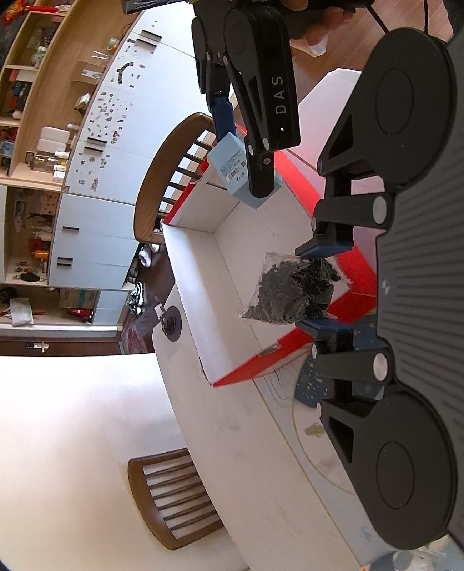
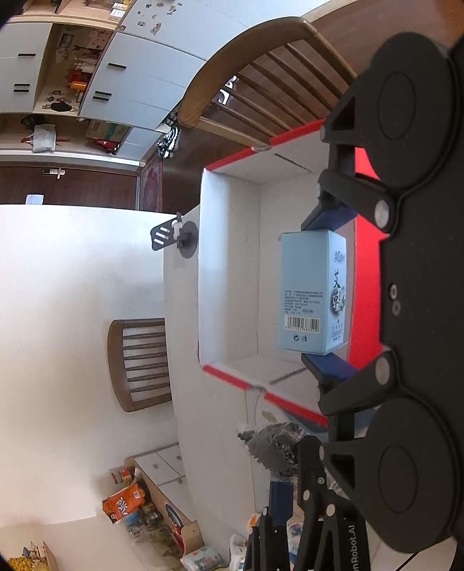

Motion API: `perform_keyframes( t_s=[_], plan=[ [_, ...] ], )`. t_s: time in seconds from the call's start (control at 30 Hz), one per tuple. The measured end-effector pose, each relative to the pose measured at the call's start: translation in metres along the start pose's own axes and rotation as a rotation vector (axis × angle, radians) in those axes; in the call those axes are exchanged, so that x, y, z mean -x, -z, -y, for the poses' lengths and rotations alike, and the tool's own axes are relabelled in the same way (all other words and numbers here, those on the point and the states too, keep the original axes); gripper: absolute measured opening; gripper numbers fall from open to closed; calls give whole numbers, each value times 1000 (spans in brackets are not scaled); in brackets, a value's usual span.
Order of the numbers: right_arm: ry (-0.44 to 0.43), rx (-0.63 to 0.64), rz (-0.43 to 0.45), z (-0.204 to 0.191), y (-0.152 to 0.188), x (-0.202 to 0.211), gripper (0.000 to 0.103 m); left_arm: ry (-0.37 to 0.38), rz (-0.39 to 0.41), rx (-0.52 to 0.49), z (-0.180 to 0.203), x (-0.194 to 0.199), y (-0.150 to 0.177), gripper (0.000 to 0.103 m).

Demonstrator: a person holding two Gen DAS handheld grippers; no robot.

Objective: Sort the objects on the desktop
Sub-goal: 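Carry the grey bag and blue box with both grippers over the red shoebox, then lower both grippers into the shoebox and open them to release both items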

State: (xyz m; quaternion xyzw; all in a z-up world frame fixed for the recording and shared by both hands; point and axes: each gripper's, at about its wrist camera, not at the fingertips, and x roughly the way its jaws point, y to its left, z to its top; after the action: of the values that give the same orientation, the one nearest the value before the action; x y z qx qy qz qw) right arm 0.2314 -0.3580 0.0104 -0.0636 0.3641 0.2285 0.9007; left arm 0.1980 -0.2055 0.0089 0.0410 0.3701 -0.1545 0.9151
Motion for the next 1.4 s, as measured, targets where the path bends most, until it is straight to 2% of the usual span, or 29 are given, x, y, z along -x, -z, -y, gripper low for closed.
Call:
perform_keyframes(
  t_s=[0.4,1.0,1.4],
  plan=[
    [-8,-9,-34,32,-9,-30,69,16,-58,-38,6,-46,-20,33],
    [-5,41,-139,50,-15,-90,69,25,-204,-106,11,-121,-43,33],
    [-21,111,-255,56,-21,-128,69,39,-314,-128,6,-159,-50,33]
  ],
)
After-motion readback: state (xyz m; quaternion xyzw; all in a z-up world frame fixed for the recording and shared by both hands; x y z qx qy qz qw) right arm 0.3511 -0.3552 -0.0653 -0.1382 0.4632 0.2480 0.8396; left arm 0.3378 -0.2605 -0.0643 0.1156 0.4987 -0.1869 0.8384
